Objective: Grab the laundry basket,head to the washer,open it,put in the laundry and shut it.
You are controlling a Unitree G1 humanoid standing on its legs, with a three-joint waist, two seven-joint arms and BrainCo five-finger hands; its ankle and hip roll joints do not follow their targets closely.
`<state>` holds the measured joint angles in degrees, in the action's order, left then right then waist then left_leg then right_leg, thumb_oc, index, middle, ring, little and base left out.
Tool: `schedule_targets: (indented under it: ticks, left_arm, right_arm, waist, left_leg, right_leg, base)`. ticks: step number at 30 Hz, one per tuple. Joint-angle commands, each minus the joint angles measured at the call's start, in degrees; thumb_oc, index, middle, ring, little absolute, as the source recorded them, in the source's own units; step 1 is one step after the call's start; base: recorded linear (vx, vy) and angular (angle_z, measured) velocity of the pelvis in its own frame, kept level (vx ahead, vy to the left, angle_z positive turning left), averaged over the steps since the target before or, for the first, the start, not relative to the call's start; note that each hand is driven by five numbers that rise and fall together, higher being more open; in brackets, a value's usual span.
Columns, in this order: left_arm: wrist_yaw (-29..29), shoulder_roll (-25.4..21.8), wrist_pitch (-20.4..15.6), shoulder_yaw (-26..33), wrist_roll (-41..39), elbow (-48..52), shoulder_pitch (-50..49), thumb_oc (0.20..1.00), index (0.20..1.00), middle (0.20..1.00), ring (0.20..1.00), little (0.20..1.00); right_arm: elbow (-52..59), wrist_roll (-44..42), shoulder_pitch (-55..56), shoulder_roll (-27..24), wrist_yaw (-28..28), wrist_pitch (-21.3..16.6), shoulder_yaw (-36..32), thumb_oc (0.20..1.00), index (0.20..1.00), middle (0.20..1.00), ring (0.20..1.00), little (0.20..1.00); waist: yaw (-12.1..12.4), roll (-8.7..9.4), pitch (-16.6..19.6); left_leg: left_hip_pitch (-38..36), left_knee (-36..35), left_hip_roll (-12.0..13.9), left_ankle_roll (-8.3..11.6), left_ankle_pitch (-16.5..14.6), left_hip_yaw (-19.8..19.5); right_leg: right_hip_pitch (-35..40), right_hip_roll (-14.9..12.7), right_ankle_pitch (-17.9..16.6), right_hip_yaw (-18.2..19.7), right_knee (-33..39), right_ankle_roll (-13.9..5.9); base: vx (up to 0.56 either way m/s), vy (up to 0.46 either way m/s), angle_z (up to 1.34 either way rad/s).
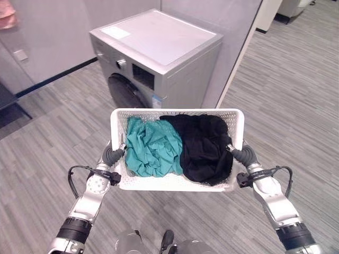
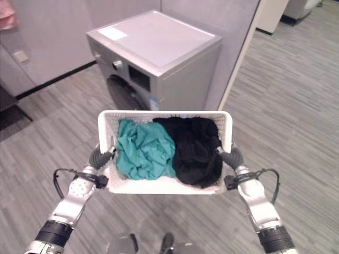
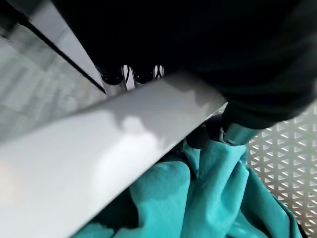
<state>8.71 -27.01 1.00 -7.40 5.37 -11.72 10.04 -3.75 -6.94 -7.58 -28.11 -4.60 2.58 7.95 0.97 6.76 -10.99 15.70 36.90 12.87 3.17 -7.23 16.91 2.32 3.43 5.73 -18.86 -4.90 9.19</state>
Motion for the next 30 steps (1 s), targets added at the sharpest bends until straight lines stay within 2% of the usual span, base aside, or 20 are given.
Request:
schedule_targets:
  ticks: [1, 3, 7, 9, 10, 13, 16, 18, 21, 24, 25, 30]
  left_arm:
    - [6.0, -4.41, -2.54, 6.97, 0.56, -0.27, 2.22, 0.2, 0.2, 0.2, 0.2, 0.2]
    - [6.3, -4.33, -2.55, 7.47, 0.82, -0.48, 1.45, 0.2, 0.2, 0.2, 0.2, 0.2]
    - [6.94, -4.37, -2.73, 7.34, 1.02, -0.36, 1.16, 0.2, 0.2, 0.2, 0.2, 0.2]
    - [7.04, -4.46, -2.74, 7.3, 1.02, -0.3, 1.23, 0.2, 0.2, 0.2, 0.2, 0.2]
    - [7.24, -4.92, -2.61, 6.84, 1.33, -0.38, 1.46, 0.2, 0.2, 0.2, 0.2, 0.2]
    - [6.86, -6.37, -2.38, 6.92, 1.64, -0.06, 0.77, 0.2, 0.2, 0.2, 0.2, 0.2]
    - [6.84, -7.51, -2.26, 7.03, 2.21, 0.2, 0.94, 0.2, 0.2, 0.2, 0.2, 0.2]
    - [7.07, -8.4, -2.24, 7.07, 2.41, 0.23, 1.33, 0.2, 0.2, 0.2, 0.2, 0.2]
    - [7.04, -8.69, -2.32, 7.09, 2.47, 0.33, 1.48, 0.2, 0.2, 0.2, 0.2, 0.2]
    - [7.09, -8.85, -2.26, 7.42, 2.49, 0.14, 1.12, 0.2, 0.2, 0.2, 0.2, 0.2]
    - [7.01, -8.85, -2.34, 7.95, 2.51, -0.12, 0.97, 0.2, 0.2, 0.2, 0.2, 0.2]
    - [8.1, -9.07, -2.56, 6.08, 2.63, -1.01, 5.11, 0.2, 0.2, 0.2, 0.2, 0.2]
  right_arm:
    - [2.04, 1.68, -3.37, -4.52, -1.78, -4.92, -4.37, 0.2, 0.2, 0.2, 0.2, 0.2]
    - [2.01, 1.45, -4.04, -4.03, -1.51, -5.34, -3.46, 0.2, 0.2, 0.2, 0.2, 0.2]
    - [2.06, 0.98, -4.74, -3.03, -1.39, -5.95, -1.54, 0.2, 0.2, 0.2, 0.2, 0.2]
    - [2.09, 0.85, -4.9, -2.92, -1.48, -6.01, -1.45, 0.2, 0.2, 0.2, 0.2, 0.2]
    - [2.19, -0.26, -5.83, -2.51, -1.42, -6.52, -0.75, 0.2, 0.2, 0.2, 0.2, 0.2]
    - [2.71, -1.27, -6.1, -2.54, -1.35, -7.13, -1.17, 0.2, 0.2, 0.2, 0.2, 0.2]
    - [3.27, -1.36, -6.11, -2.92, -1.76, -7.43, -2.07, 0.2, 0.2, 0.2, 0.2, 0.2]
    - [3.78, -1.29, -6.11, -3.12, -2.24, -7.58, -2.73, 0.2, 0.2, 0.2, 0.2, 0.2]
    - [3.8, -0.93, -6.0, -3.23, -2.37, -7.53, -3.42, 0.2, 0.2, 0.2, 0.2, 0.2]
    - [3.74, -0.33, -5.67, -3.01, -2.16, -7.1, -3.99, 0.2, 0.2, 0.2, 0.2, 0.2]
    - [3.51, 0.31, -5.66, -3.09, -1.81, -6.66, -4.45, 0.2, 0.2, 0.2, 0.2, 0.2]
    - [3.64, 1.27, -5.83, -3.66, -3.12, -6.39, -6.34, 0.2, 0.2, 0.2, 0.2, 0.2]
  waist:
    - [2.57, -1.78, 1.29]
    - [3.05, -2.03, 0.89]
    - [4.06, -2.71, 0.26]
    - [3.92, -2.79, 0.22]
    - [4.13, -2.76, 0.1]
    - [4.32, -2.19, 1.2]
    - [4.25, -1.7, 1.71]
    - [4.65, -1.18, 1.68]
    - [4.83, -1.21, 1.78]
    - [5.14, -1.23, 2.73]
    - [5.09, -1.35, 3.65]
    - [4.18, -0.76, 4.48]
  left_leg:
    - [-6.74, -15.73, 0.41, 1.46, 2.23, -4.4]
    - [-7.0, -22.36, -0.97, 1.7, 6.35, -7.31]
    - [-6.0, -27.12, -3.67, 2.16, 9.94, -17.95]
    - [-5.72, -27.9, -4.19, 2.17, 10.55, -19.53]
    - [-5.31, -28.21, -5.24, 2.25, 10.52, -24.03]
    - [-4.86, -25.85, -5.64, 2.68, 9.28, -27.21]
    - [-3.85, -23.55, -5.36, 2.84, 8.56, -26.77]
    - [-2.87, -20.36, -6.38, 2.65, 7.11, -27.09]
    - [-2.99, -19.25, -7.49, 2.08, 5.58, -26.73]
    - [-4.64, -20.74, -8.28, 1.65, 4.52, -26.24]
    - [-6.44, -23.01, -9.51, 0.78, 4.0, -26.72]
    - [-5.28, -19.78, -10.68, -0.25, 1.57, -22.36]
  right_leg:
    - [2.1, -5.24, 1.57, -2.46, 4.97, -9.85]
    - [2.9, -5.21, 1.55, -1.79, 4.87, -9.52]
    - [4.61, -2.77, 3.33, 2.93, 4.79, -8.5]
    - [4.43, -2.46, 3.27, 3.26, 4.5, -8.26]
    - [4.47, -1.38, 4.01, 5.21, 3.63, -7.8]
    - [5.26, -0.33, 5.22, 5.61, 2.91, -7.39]
    - [5.79, 0.04, 5.91, 5.67, 2.58, -7.08]
    - [6.39, -0.16, 6.24, 6.06, 2.23, -7.05]
    - [6.79, -0.66, 6.47, 6.14, 2.11, -7.44]
    - [6.93, -1.81, 6.3, 6.8, 1.83, -8.37]
    - [6.2, -3.04, 5.87, 7.22, 1.82, -9.43]
    - [6.12, -6.34, 5.65, 5.92, 0.93, -11.14]
  base:
    - [0.11, 0.079, -0.36]
    - [0.1, 0.045, -0.43]
    - [0.13, 0.002, -0.66]
    - [0.06, 0.001, -0.28]
    - [0.09, -0.012, 0.2]
    - [0.13, -0.005, 0.0]
    - [0.14, 0.016, 0.11]
    - [0.14, 0.083, 0.14]
    - [0.12, 0.155, -0.02]
    - [0.14, 0.25, -0.02]
    - [0.12, 0.281, -0.14]
    - [0.11, 0.292, -0.1]
